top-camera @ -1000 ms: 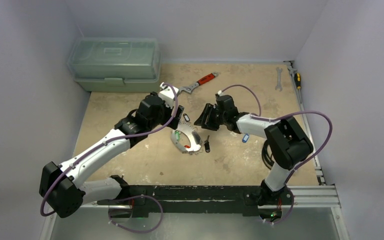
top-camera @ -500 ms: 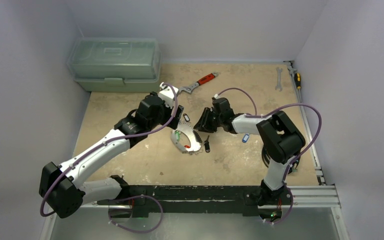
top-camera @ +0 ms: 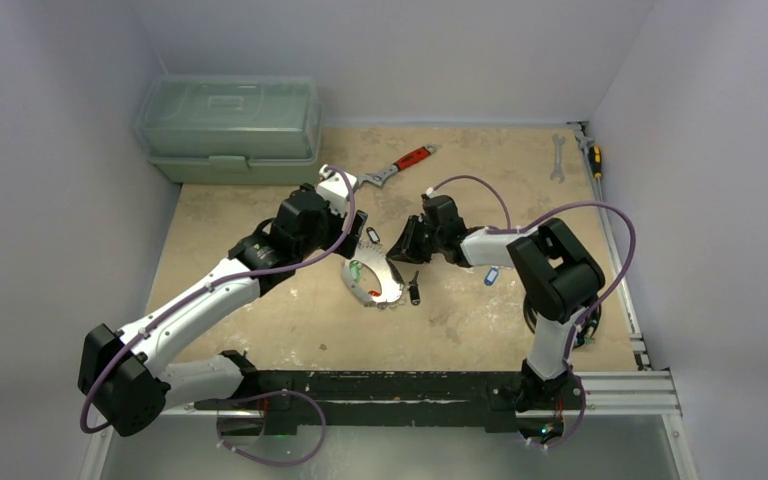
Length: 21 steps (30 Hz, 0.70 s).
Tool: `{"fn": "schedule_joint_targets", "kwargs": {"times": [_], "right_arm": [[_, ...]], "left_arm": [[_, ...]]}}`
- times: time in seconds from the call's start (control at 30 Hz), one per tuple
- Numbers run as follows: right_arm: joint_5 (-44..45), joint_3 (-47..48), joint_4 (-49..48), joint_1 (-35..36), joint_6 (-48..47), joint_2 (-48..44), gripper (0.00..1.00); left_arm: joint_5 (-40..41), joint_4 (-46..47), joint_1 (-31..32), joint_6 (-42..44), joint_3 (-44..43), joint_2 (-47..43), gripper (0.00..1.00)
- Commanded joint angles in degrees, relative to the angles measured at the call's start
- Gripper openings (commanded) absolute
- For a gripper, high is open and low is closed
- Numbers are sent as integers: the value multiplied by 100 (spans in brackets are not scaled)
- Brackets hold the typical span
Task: Put the keys on the keyring
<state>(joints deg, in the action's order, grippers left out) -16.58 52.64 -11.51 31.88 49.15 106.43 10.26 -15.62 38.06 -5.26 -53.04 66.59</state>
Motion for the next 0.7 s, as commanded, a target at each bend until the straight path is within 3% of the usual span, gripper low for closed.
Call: {"fn": "schedule_joint_targets", "kwargs": {"times": [0.0,0.17,0.37,0.67], "right_arm": [[-57,107,-31,37,-11,86,22],[-77,71,-105,38,-39,129,16],[19,41,-72,42,-123,163,0],[572,54,183,78,-753,-442,0]], "left_arm": [[20,45,29,51,-181,-137,88],[20,43,26,53,-184,-131,88],[17,49,33,58,-186,-125,88],[-5,49,27,58,-173,-144,88]]}}
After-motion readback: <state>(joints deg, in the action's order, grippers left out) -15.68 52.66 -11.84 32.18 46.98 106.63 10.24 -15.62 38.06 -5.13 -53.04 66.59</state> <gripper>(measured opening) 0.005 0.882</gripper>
